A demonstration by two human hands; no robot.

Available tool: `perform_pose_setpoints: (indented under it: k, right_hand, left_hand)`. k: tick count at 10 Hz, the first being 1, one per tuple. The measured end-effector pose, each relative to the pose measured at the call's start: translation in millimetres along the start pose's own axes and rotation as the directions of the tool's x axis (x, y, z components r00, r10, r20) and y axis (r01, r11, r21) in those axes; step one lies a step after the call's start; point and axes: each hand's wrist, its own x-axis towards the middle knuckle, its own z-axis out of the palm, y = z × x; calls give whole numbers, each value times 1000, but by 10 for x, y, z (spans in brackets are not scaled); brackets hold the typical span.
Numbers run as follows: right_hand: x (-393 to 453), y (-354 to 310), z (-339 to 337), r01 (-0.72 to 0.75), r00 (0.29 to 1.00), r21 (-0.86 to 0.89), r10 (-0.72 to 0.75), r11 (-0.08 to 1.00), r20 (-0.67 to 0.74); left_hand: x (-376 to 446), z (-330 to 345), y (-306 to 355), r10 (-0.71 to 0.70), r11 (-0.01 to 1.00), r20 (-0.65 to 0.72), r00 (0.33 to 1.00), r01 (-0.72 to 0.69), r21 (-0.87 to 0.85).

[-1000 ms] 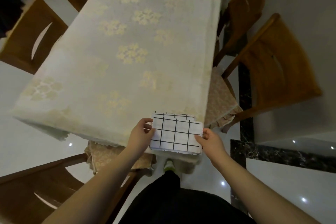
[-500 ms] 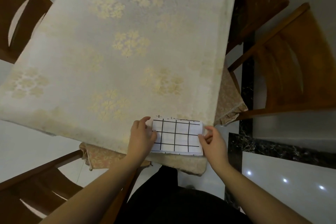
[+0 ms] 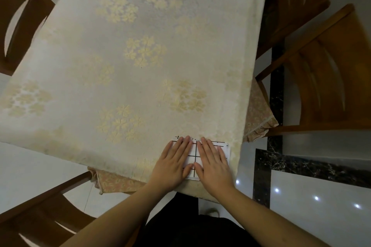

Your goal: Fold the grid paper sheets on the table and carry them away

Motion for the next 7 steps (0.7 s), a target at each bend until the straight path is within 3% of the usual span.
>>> perform_pose_setpoints:
  k: [4,6,7]
  right_hand:
    - [-88,233,-83,-85,994,-7,85,996,68]
    - [-66,340,-321,-31,991,113,16,993,135]
    - [-117,426,-512,-74,994,163,61,984,86]
  left_hand:
    - [-99,-94,-272,-112,994,172,979,113,5]
    - [-16,-411,-210,-135,989,215,967,145,-28]
    - [20,-656,-125,-176,981,175,969,187,-51]
